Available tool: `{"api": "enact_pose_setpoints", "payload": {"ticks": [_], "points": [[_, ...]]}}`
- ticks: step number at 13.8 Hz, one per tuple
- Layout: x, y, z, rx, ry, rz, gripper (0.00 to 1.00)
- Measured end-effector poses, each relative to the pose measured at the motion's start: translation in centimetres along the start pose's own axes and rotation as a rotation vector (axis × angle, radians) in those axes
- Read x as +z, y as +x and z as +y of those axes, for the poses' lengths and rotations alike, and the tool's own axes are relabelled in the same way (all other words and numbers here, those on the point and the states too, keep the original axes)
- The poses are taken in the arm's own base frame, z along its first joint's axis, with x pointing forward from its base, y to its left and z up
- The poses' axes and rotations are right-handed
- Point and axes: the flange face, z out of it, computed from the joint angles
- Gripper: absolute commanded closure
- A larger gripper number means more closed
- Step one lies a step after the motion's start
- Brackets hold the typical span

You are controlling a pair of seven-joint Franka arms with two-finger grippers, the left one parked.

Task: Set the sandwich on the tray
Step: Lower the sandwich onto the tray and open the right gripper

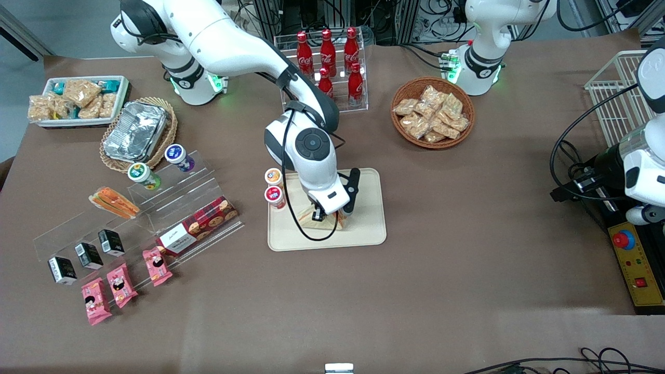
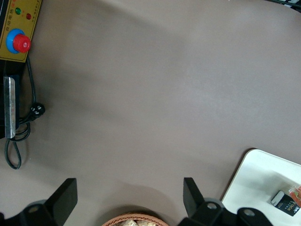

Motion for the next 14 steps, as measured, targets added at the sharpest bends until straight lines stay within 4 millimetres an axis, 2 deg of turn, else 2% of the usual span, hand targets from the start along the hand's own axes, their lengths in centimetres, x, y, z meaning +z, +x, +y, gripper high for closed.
{"api": "enact_pose_setpoints", "payload": {"ticks": [1,2,3,6,9,11,14], "points": [[0.1,0.0,0.2,0.002,-0.005,0.004,0.51],[0.4,0.0,0.3,0.003,-0.010,0.009,0.31],[0.7,0.0,0.4,0.003,-0.019,0.019,0.00],[1.4,0.1,0.6,0.005,-0.036,0.041,0.00],[0.3,-0.2,1.5,0.017,-0.052,0.055,0.00],[-2.3,-1.6,3.4,0.046,-0.061,0.061,0.00],[-7.7,-5.5,6.6,0.116,-0.044,0.042,0.00]]}}
